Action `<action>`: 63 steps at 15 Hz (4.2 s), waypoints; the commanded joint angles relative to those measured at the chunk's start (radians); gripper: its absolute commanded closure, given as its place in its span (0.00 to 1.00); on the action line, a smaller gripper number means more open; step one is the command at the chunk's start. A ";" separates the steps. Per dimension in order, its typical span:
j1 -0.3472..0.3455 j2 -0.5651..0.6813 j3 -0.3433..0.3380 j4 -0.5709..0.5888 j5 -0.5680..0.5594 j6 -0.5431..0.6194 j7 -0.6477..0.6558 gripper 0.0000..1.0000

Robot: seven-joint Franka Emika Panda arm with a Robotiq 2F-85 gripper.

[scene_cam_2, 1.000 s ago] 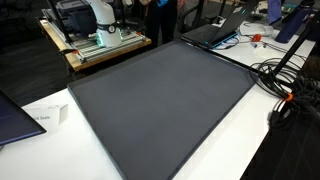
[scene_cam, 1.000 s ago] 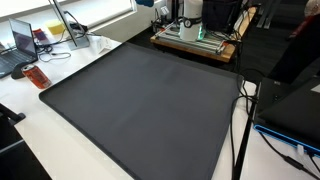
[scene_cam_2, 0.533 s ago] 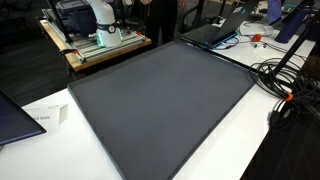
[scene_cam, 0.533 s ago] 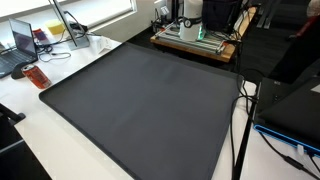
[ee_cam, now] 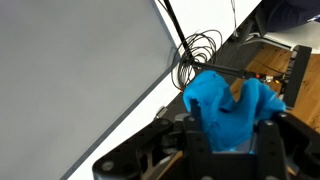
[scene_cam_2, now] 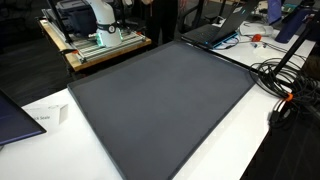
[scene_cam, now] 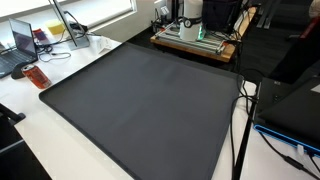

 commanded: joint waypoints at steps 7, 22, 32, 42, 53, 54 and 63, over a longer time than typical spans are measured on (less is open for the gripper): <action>0.009 -0.011 0.032 0.053 -0.109 -0.019 0.131 0.73; 0.021 0.014 0.106 0.096 -0.394 -0.094 0.175 0.00; 0.110 0.125 0.264 0.143 -0.670 -0.108 0.257 0.00; 0.265 0.367 0.324 0.291 -0.931 -0.169 0.454 0.00; 0.460 0.582 0.295 0.348 -1.195 -0.227 0.318 0.00; 0.457 0.585 0.292 0.330 -1.191 -0.211 0.265 0.00; 0.511 0.649 0.279 0.326 -1.241 -0.220 0.238 0.00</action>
